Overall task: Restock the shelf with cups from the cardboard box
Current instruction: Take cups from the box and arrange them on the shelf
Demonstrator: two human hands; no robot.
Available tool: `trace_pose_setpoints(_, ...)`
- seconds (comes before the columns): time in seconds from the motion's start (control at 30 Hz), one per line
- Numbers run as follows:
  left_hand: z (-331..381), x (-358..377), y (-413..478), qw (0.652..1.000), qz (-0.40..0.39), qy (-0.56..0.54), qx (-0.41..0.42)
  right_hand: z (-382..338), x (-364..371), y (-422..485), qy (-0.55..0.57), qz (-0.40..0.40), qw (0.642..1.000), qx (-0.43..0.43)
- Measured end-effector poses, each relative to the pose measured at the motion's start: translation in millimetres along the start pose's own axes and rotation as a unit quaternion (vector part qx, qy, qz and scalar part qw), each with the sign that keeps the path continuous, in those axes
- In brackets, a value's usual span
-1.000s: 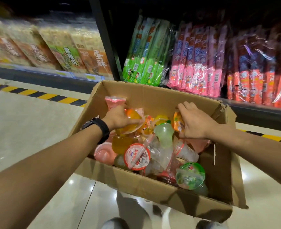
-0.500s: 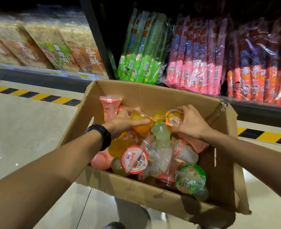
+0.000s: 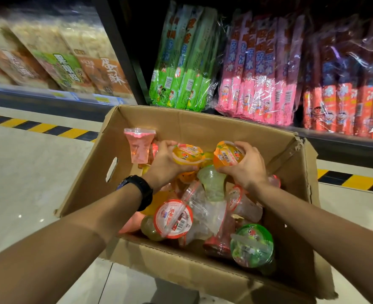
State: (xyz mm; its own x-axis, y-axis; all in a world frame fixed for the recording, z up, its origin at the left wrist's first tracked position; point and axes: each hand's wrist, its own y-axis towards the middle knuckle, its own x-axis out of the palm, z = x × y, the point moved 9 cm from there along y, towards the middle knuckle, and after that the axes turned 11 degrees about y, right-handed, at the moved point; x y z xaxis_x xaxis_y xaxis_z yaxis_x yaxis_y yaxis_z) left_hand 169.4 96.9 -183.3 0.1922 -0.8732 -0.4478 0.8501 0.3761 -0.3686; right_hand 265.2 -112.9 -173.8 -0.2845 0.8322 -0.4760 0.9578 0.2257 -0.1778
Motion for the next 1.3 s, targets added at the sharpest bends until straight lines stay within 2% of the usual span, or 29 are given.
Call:
trace_pose_setpoints(0.1,3.2,0.5,2.7,1.000,0.003,0.000,0.008,-2.2,-9.6,-5.7,0.038,0.015,0.999,-0.006)
trace_pose_setpoints(0.27,2.5,4.1,7.5,1.000,0.006,0.013,0.015,28.0,-13.3,-8.2,0.148,0.066,0.981,0.105)
trace_pose_setpoints(0.33,3.2,6.2,7.5,1.000,0.005,0.017,0.017,33.0,-9.0,-9.0,0.179,0.062,0.972,0.140)
trace_pose_setpoints(0.5,4.8,6.0,3.5,1.000,0.003,0.016,0.018,18.2,-7.3,-7.1,0.194,0.016,0.978,0.072)
trace_pose_setpoints(0.6,9.8,1.1,0.9,0.999,0.021,-0.002,0.026,20.9,-7.2,-9.2,0.207,0.016,0.974,0.088)
trace_pose_setpoints(0.67,13.4,-3.4,-1.4,0.998,0.043,-0.019,0.029,27.4,-6.1,-12.9,0.290,0.023,0.946,0.143)
trace_pose_setpoints(0.77,23.4,-12.5,-9.7,0.996,0.071,-0.045,0.031,17.5,-7.8,-23.0,0.437,0.006,0.876,0.204)
trace_pose_setpoints(0.83,37.9,-21.0,-19.4,0.994,0.080,-0.064,0.032,-3.8,-15.1,-32.9,0.469,-0.012,0.857,0.212)
trace_pose_setpoints(0.87,47.2,-26.2,-25.3,0.993,0.082,-0.077,0.029,-14.6,-21.3,-37.0,0.468,-0.013,0.859,0.207)
trace_pose_setpoints(1.0,92.4,-51.2,-63.1,0.990,0.105,-0.093,0.017,-76.2,-60.0,-55.5,0.380,-0.027,0.916,0.123)
trace_pose_setpoints(1.17,178.6,-91.5,-129.7,0.988,0.118,-0.099,0.017,-175.2,-119.1,-93.6,0.310,-0.021,0.947,0.081)
trace_pose_setpoints(1.3,280.4,-139.5,-187.3,0.986,0.127,-0.099,0.037,-270.2,-180.4,-123.5,0.353,-0.019,0.933,0.070)
